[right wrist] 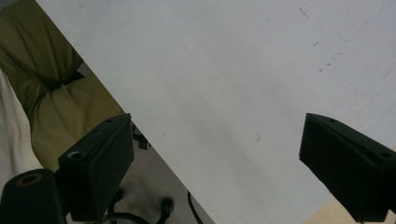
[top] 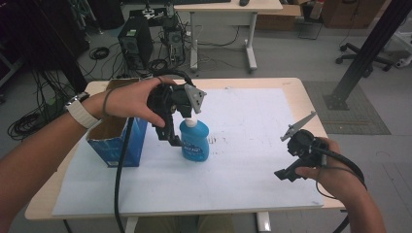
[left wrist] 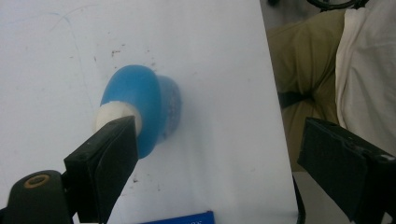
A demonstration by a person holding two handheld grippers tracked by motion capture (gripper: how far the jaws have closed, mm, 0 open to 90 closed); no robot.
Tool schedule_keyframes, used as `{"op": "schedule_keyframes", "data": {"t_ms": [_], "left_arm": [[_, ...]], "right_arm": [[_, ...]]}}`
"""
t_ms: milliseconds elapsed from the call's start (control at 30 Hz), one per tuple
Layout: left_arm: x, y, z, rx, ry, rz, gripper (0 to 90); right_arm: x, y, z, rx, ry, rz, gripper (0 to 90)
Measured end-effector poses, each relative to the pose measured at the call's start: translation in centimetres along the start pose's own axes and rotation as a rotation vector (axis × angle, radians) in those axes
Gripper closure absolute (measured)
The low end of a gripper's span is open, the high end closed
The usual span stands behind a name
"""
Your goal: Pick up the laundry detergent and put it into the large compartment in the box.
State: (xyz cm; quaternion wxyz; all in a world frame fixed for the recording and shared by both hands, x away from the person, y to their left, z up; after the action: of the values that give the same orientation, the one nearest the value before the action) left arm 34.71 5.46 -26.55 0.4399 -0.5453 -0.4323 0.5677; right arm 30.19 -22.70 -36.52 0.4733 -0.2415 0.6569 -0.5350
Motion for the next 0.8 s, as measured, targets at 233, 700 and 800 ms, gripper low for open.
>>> {"op": "schedule_keyframes", "data": {"t_ms": [233,700,800], "left_arm": [[-0.1,-0.2,-0.1,-0.005,0.005,0.005,10.9],[-0.7,-0.9,0.0,-0.021,0.033,0.017,10.6],[-0.7,-1.0,-0.1,-0.027,0.038,0.02,10.7]], "right_arm": [[0.1,0.0,0.0,0.0,-0.002,0.0,10.2],[0.6,0.0,-0.1,-0.004,0.008,0.004,10.3],[0.7,0.0,-0.2,-0.004,0.01,0.0,10.3]]}}
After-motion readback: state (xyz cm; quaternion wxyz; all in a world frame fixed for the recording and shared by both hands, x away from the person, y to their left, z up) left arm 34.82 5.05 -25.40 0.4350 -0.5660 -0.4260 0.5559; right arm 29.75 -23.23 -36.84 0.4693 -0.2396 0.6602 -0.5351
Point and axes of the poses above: each handheld gripper's, and its own axes: y roughly forward along the jaws, x roughly out of its underside, z roughly to its right, the point moved 8 cm from there along y, roughly forward along the jaws, and after that the axes turned 11 degrees about -y, right-handed, at the moved point
